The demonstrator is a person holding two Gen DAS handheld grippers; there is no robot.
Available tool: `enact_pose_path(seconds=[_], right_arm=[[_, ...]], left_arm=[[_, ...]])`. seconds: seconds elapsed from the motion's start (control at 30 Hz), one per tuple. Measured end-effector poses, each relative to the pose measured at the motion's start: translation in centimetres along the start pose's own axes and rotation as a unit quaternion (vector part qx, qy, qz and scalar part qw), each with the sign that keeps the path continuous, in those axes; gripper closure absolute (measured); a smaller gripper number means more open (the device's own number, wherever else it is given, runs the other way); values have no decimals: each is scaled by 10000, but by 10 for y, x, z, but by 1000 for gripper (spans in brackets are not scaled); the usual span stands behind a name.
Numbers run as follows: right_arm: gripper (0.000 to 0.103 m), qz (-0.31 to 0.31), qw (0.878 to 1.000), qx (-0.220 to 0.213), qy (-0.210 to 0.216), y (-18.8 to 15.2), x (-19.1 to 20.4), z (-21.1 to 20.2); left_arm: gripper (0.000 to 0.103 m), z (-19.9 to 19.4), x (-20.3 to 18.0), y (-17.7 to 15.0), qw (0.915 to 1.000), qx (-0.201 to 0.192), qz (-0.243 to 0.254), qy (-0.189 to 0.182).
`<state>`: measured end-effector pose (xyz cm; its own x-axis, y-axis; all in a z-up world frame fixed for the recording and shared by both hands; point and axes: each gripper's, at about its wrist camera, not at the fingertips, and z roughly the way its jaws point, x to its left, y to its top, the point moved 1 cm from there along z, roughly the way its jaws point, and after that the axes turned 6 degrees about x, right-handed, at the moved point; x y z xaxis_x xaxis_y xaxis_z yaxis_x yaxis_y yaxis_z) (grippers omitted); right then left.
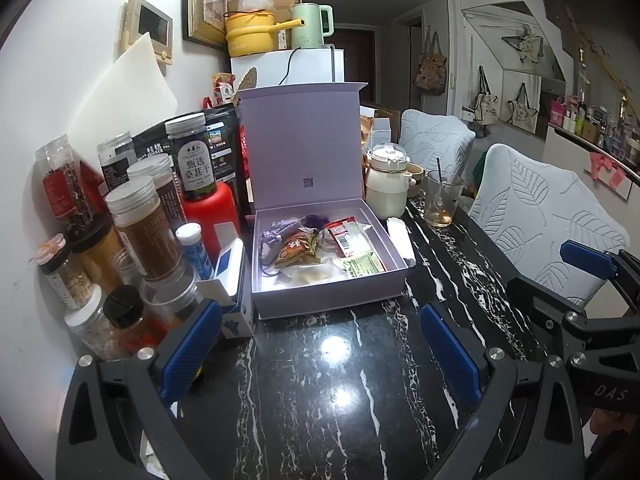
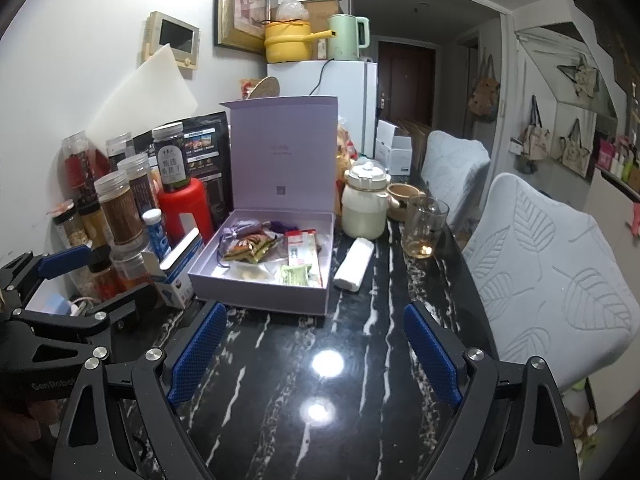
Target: Organize soft objects
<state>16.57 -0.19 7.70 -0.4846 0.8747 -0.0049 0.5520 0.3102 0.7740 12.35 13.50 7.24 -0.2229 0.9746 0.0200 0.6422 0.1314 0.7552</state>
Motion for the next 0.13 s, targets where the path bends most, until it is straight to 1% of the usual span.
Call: enact_pose_path(seconds=[0.07, 0.13], right_arm=[[12, 23, 10000, 4, -1, 0, 0, 0], [12, 18, 10000, 3, -36, 0, 0, 0]], left_arm=[[2, 1, 1, 0, 10000, 24, -22, -32], [2, 2, 2, -1, 10000, 37, -22, 15]])
